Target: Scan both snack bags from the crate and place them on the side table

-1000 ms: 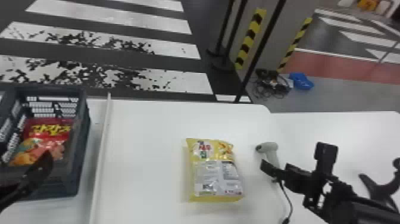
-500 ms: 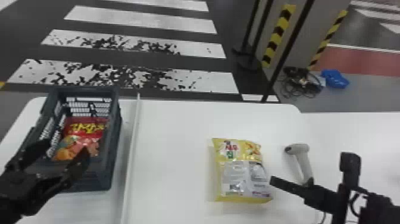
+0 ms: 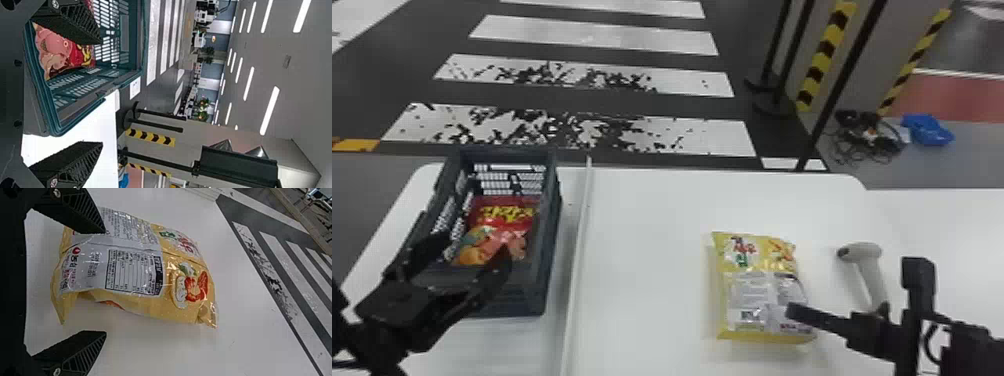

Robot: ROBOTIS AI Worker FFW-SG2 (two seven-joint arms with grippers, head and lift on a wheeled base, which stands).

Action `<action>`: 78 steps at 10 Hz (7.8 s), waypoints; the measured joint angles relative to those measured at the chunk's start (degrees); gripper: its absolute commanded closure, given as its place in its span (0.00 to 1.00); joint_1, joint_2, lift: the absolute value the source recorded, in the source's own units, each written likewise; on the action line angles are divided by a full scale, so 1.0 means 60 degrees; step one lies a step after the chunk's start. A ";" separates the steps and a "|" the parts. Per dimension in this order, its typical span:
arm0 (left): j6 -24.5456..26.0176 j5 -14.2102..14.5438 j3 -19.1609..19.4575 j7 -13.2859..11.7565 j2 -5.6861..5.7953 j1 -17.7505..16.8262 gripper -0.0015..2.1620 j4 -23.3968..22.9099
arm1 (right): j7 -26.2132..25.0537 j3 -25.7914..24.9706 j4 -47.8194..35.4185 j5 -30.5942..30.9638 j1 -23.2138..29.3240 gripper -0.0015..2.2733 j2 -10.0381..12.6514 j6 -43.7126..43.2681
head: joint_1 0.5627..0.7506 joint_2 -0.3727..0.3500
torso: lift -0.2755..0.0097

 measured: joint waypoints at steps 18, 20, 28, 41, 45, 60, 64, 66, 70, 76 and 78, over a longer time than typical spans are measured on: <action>0.0000 -0.0015 -0.0001 0.0028 0.0016 0.0028 0.04 0.0014 | -0.1002 -0.4255 0.0127 -0.1852 -0.1039 0.99 -0.0023 -0.0498 | 0.70 0.07 | 0.63; 0.0000 -0.0015 -0.0013 0.0028 0.0018 0.0028 0.04 0.0000 | -0.1899 -0.4326 0.0871 -0.1660 -0.1070 0.99 -0.0026 -0.2280 | 0.70 0.03 | 0.63; 0.0000 0.0005 -0.0054 0.0028 0.0045 -0.0063 0.04 0.0061 | -0.3299 -0.4018 0.6113 -0.1184 -0.2198 0.91 -0.1098 -0.8027 | 0.70 0.03 | 0.63; -0.0088 0.0088 -0.0140 0.0042 0.0124 -0.0095 0.04 0.0010 | -0.3268 -0.2882 0.2665 -0.1163 -0.0414 0.03 0.0232 -1.0151 | 0.70 0.03 | 0.63; -0.0088 0.0060 -0.0100 0.0055 0.0070 -0.0068 0.04 -0.0036 | -0.3370 -0.0344 0.0234 0.0208 0.0766 0.03 0.1148 -1.0789 | 0.70 0.15 | 0.63; 0.0374 -0.0082 -0.0226 0.0086 -0.0055 0.0078 0.04 -0.0648 | -0.6531 0.4119 -0.0288 0.3640 0.2942 0.03 0.2138 -1.2742 | 0.70 0.49 | 0.63; 0.1944 0.0555 0.0656 0.0192 0.0148 -0.0445 0.03 -0.1149 | -0.6531 0.4123 -0.0209 0.3553 0.2957 0.03 0.2138 -1.2410 | 0.70 0.55 | 0.63; 0.3081 0.0663 0.1040 0.0182 0.0701 -0.1188 0.03 -0.1066 | -0.6521 0.4128 -0.0209 0.3552 0.3015 0.03 0.2138 -1.2290 | 0.70 0.60 | 0.63; 0.5168 0.0594 0.0492 -0.0071 0.1965 -0.3787 0.03 0.0447 | -0.6515 0.4119 -0.0309 0.3627 0.3181 0.03 0.2138 -1.1853 | 0.70 0.63 | 0.63; 0.5944 -0.0950 -0.2028 -0.0545 0.2272 -0.6567 0.03 0.3042 | -0.6517 0.3936 -0.0737 0.3659 0.3611 0.03 0.2138 -1.1523 | 0.70 0.54 | 0.63; 0.6330 -0.1422 -0.2225 -0.0701 0.2271 -0.6851 0.03 0.3336 | -0.6516 0.3918 -0.0777 0.3613 0.3619 0.03 0.2138 -1.1480 | 0.70 0.54 | 0.63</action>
